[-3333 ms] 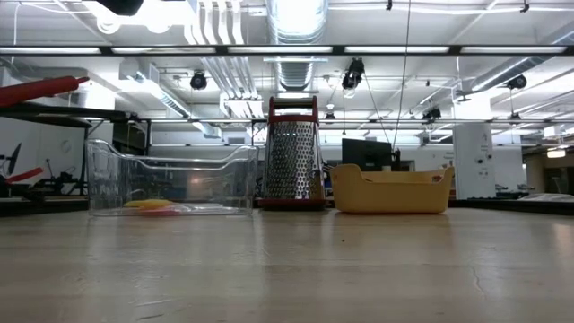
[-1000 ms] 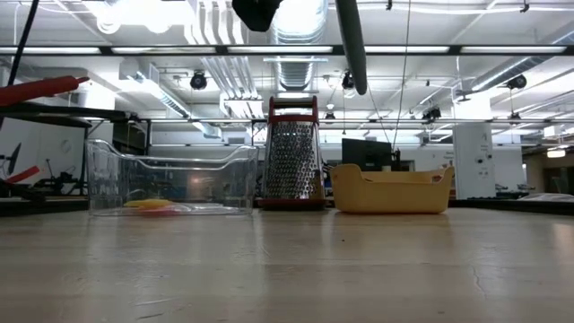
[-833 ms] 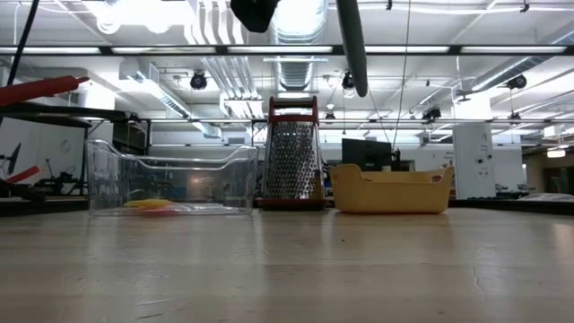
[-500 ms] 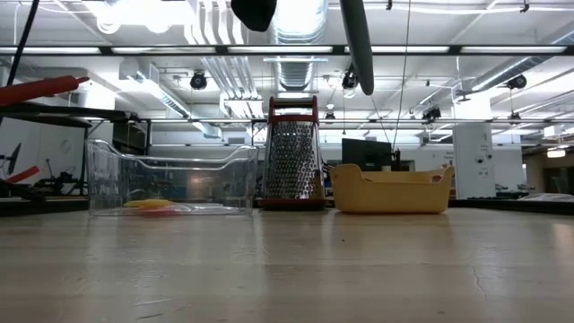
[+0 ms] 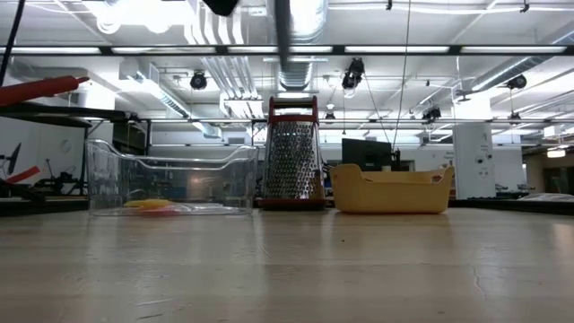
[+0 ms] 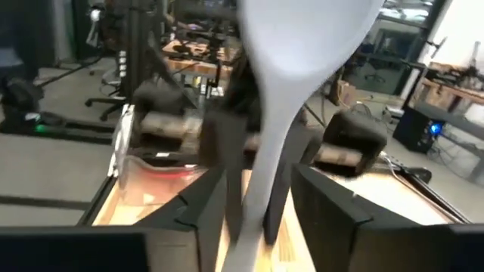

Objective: Pick & Place Kitchen Items
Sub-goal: Put the gray serving spoon into the bottom transparent bin

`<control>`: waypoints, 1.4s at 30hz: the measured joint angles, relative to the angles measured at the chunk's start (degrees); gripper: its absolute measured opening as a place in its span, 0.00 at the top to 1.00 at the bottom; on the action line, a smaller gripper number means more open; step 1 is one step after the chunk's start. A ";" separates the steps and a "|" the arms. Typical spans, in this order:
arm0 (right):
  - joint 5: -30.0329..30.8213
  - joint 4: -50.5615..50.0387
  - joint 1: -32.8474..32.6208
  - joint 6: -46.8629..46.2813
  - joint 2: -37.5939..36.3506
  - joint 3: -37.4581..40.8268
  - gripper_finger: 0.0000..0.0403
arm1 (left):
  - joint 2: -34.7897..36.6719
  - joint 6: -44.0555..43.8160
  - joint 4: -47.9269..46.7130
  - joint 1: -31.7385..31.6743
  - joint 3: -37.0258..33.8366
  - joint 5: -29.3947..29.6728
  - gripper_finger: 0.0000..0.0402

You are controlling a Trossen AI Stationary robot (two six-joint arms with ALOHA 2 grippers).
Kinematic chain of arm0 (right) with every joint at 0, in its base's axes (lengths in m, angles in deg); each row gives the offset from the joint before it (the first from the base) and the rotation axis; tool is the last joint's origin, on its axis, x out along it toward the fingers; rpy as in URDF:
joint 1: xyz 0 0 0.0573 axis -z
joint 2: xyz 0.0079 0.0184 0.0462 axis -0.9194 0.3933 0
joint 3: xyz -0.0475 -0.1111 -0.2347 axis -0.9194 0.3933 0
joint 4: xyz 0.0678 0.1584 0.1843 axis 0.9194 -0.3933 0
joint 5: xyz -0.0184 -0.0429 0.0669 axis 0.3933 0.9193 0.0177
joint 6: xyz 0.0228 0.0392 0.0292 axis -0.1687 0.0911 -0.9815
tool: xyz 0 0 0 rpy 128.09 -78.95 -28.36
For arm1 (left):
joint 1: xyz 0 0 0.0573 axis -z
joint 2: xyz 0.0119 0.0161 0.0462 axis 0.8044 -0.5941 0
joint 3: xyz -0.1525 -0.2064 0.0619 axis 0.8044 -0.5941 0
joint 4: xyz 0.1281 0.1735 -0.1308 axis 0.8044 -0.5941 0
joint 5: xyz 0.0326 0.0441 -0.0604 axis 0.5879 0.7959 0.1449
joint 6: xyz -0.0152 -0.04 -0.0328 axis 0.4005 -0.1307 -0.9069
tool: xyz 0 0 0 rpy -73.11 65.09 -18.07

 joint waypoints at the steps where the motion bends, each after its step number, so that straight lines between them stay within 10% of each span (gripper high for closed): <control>1: -0.01 -0.20 -0.33 0.63 0.00 0.00 0.62 | 1.59 -0.68 -2.46 0.35 0.00 0.11 0.85; 20: -0.13 -6.81 -0.91 -1.15 0.00 0.11 0.47 | 29.75 -46.87 -62.05 22.69 0.07 5.08 0.83; 26: -0.15 -7.46 -0.64 -1.19 0.00 0.33 0.50 | 28.15 -78.80 -81.79 35.37 -0.25 13.87 0.83; 33: -0.15 -7.46 -0.54 -1.17 0.00 0.91 0.55 | 21.86 -100.99 -80.38 43.30 -4.55 16.62 0.82; 42: -0.15 -7.50 -0.09 -1.46 0.00 1.24 0.60 | 14.40 -106.00 -78.64 44.26 -6.64 12.20 0.81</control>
